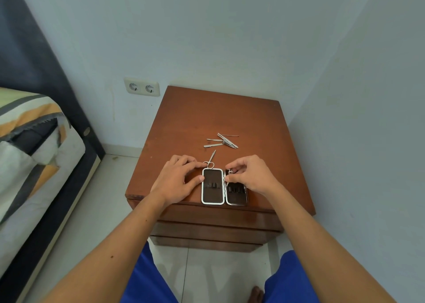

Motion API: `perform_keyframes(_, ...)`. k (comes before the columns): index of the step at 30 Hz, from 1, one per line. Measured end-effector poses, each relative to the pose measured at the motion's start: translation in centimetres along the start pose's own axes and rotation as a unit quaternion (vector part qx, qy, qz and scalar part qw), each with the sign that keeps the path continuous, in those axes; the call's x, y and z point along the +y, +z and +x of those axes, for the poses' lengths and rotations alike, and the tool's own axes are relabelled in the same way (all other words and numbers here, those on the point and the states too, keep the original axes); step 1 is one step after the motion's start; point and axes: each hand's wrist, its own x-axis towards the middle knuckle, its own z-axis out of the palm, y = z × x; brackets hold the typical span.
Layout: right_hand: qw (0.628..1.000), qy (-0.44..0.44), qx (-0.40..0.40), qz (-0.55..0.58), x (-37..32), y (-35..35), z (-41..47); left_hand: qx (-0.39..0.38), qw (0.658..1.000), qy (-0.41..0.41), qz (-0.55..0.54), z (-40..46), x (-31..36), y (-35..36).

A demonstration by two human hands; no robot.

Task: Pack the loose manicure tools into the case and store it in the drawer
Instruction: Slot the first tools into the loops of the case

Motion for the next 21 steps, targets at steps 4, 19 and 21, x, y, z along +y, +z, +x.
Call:
perform_keyframes(4,1.0,0.0,0.01,-0.002,0.0,0.0,0.1,-0.002,1.0,-0.003,-0.003,0.1,0.0,-0.1)
perform_keyframes(19,0.998,-0.048,-0.019,-0.021,0.9,-0.2,-0.6,-0.005,1.0,-0.004,-0.002,0.0,0.1,-0.1)
perform_keyframes(21,0.998,-0.057,-0.019,-0.023,1.0,-0.2,-0.8,-0.004,1.0,-0.005,-0.002,0.0,0.1,-0.1)
